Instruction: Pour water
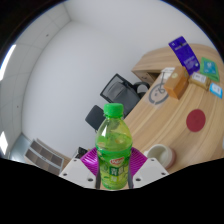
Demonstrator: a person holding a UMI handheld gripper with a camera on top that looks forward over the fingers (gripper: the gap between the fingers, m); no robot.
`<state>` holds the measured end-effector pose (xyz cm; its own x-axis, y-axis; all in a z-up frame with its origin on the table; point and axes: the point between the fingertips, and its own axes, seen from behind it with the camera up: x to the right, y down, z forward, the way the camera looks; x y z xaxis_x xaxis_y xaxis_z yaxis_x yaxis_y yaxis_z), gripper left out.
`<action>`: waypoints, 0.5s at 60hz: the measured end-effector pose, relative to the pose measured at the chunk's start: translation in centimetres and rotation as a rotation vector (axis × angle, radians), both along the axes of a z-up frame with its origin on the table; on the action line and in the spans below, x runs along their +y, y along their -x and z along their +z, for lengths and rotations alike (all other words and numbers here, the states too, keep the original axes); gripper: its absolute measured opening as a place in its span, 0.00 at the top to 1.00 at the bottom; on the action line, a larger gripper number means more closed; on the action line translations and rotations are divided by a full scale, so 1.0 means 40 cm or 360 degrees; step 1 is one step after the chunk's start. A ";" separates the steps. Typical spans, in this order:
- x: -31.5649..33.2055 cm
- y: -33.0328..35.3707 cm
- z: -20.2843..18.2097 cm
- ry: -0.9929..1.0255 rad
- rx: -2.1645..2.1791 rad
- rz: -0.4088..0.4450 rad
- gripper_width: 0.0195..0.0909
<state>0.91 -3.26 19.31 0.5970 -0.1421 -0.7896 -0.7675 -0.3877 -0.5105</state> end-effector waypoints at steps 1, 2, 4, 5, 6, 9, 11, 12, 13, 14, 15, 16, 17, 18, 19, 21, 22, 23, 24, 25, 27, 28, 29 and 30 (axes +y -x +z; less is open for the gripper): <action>0.002 -0.018 0.010 -0.0026 -0.0085 0.0011 0.76; 0.002 -0.035 0.019 -0.0046 -0.0159 0.0018 0.76; 0.006 -0.073 0.037 -0.0081 -0.0297 0.0019 0.76; 0.009 -0.093 0.047 -0.0102 -0.0367 0.0017 0.76; 0.012 -0.112 0.055 -0.0123 -0.0435 0.0014 0.76; 0.012 -0.161 0.067 -0.0158 -0.0587 0.0012 0.76; 0.021 -0.200 0.078 -0.0172 -0.0680 0.0010 0.76; 0.024 -0.221 0.080 -0.0182 -0.0732 0.0004 0.76; 0.026 -0.244 0.081 -0.0188 -0.0784 -0.0007 0.76; 0.029 -0.267 0.078 -0.0191 -0.0838 -0.0019 0.76; 0.030 -0.289 0.076 -0.0192 -0.0894 -0.0031 0.76; 0.032 -0.311 0.071 -0.0192 -0.0949 -0.0039 0.75; 0.034 -0.332 0.065 -0.0187 -0.1005 -0.0047 0.75; 0.029 -0.350 0.054 -0.0198 -0.1062 -0.0059 0.75; 0.037 -0.374 0.046 -0.0184 -0.1111 -0.0066 0.75; 0.041 -0.413 0.026 -0.0160 -0.1207 -0.0083 0.75; 0.043 -0.430 0.015 -0.0146 -0.1249 -0.0089 0.75; 0.045 -0.445 0.003 -0.0134 -0.1289 -0.0092 0.75; 0.046 -0.459 -0.009 -0.0125 -0.1327 -0.0092 0.75; 0.047 -0.471 -0.022 -0.0114 -0.1360 -0.0091 0.75; 0.049 -0.500 -0.054 -0.0086 -0.1400 -0.0092 0.75; 0.050 -0.511 -0.067 -0.0070 -0.1415 -0.0088 0.75; 0.047 -0.521 -0.088 -0.0074 -0.1434 -0.0085 0.75; 0.049 -0.529 -0.100 -0.0067 -0.1444 -0.0082 0.75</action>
<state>22.08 -1.30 15.33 0.9855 -0.1676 -0.0248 -0.0801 -0.3317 -0.9400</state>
